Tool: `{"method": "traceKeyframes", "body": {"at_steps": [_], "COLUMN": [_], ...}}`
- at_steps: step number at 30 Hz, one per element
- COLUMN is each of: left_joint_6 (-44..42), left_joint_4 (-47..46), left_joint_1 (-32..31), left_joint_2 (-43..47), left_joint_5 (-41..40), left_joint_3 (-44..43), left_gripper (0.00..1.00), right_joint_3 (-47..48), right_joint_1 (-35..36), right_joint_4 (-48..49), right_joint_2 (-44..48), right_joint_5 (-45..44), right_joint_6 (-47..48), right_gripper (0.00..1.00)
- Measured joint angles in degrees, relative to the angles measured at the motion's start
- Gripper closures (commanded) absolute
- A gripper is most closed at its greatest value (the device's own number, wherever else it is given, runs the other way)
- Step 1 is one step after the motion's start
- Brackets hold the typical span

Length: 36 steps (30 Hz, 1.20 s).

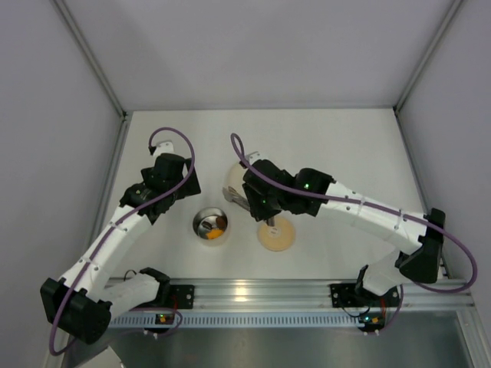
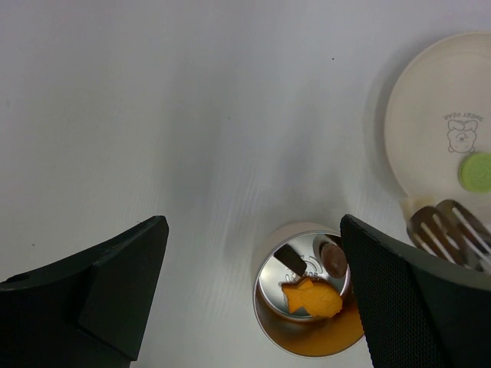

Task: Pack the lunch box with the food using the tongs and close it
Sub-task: Place the fake food in the packing box.

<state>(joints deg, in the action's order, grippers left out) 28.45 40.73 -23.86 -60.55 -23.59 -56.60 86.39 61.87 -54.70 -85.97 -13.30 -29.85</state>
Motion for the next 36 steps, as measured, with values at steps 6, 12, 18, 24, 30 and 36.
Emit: {"method": "traceKeyframes", "body": {"at_steps": [6, 12, 18, 24, 30, 36], "left_joint_6": [0.0, 0.0, 0.0, 0.0, 0.0, 0.0], "left_joint_4": [0.0, 0.0, 0.0, 0.0, 0.0, 0.0], "left_joint_1": [0.0, 0.0, 0.0, 0.0, 0.0, 0.0], "left_joint_2": [-0.2, -0.3, -0.3, -0.3, -0.3, -0.3], "left_joint_5": [0.0, 0.0, 0.0, 0.0, 0.0, 0.0], "left_joint_3": [0.0, 0.0, 0.0, 0.0, 0.0, 0.0], "left_gripper": [0.01, 0.01, 0.01, 0.01, 0.01, 0.01], "right_joint_3": [1.8, 1.8, 1.8, 1.8, 2.2, 1.3], "right_joint_1": [6.4, 9.3, 9.7, 9.7, 9.0, 1.2], "right_joint_4": [0.2, 0.2, 0.2, 0.2, -0.8, -1.6], "right_joint_2": [0.7, 0.7, 0.3, 0.3, 0.3, 1.2], "right_joint_5": [1.9, 2.7, 2.8, 2.4, -2.1, -7.5], "right_joint_6": [-1.7, -2.9, -3.3, -3.4, -3.3, -2.7], "right_gripper": [0.73, 0.68, 0.63, 0.59, 0.57, 0.56]}}
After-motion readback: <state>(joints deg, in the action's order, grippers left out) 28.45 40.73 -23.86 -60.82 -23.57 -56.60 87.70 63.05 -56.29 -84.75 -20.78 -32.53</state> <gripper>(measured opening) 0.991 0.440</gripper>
